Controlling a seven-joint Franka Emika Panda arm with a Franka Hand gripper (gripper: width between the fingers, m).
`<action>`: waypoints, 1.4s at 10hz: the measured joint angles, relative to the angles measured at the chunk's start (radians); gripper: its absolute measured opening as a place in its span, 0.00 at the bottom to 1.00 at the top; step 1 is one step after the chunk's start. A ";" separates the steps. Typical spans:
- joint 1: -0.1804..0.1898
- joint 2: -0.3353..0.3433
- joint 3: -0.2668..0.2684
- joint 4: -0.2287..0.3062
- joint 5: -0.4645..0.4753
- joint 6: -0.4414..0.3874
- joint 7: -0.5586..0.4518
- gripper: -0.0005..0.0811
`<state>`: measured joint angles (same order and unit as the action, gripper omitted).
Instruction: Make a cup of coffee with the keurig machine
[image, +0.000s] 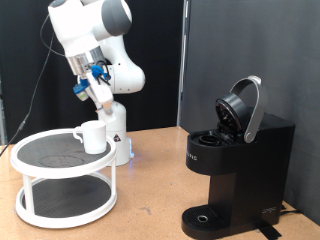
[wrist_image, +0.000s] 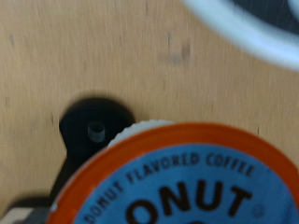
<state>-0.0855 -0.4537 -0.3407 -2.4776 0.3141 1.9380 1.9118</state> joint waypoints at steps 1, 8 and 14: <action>0.022 0.000 -0.003 0.020 0.083 -0.049 -0.008 0.49; 0.086 0.005 0.025 0.073 0.328 -0.134 0.037 0.49; 0.155 0.080 0.125 0.142 0.467 -0.073 0.100 0.49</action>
<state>0.0698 -0.3736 -0.2159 -2.3358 0.7808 1.8651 2.0114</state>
